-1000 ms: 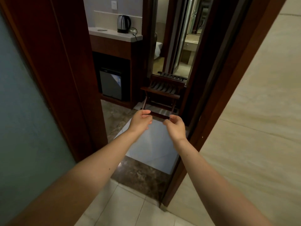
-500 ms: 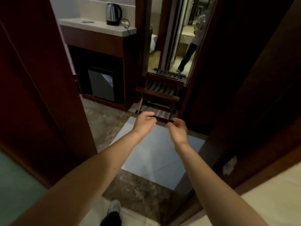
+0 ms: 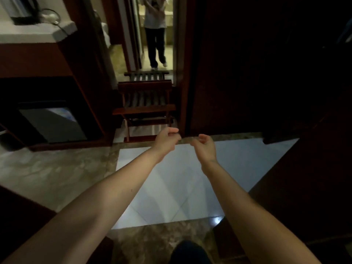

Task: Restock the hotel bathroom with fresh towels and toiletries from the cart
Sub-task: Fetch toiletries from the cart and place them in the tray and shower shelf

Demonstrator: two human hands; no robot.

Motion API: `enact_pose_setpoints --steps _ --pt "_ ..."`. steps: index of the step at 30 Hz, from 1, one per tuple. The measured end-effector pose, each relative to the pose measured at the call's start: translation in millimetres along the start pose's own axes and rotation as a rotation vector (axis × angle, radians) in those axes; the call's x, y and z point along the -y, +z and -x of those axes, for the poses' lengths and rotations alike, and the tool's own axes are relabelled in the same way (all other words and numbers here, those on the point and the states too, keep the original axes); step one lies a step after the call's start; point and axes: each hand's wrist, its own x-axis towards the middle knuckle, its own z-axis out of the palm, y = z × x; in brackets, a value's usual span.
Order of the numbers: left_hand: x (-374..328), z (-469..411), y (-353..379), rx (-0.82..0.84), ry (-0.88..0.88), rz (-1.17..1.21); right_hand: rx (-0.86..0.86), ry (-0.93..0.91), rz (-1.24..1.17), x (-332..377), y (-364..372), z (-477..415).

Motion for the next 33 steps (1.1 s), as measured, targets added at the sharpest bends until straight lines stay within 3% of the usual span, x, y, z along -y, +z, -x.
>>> enact_pose_setpoints --steps 10,20,33 --pt "-19 -117 60 0.232 -0.031 -0.055 -0.252 0.109 -0.018 0 -23 -105" --pt "-109 -258 172 0.476 0.064 -0.080 -0.471 0.100 -0.114 49 -90 -253" --pt "-166 -302 355 0.827 0.133 -0.250 -0.867 0.243 -0.299 39 -220 -310"
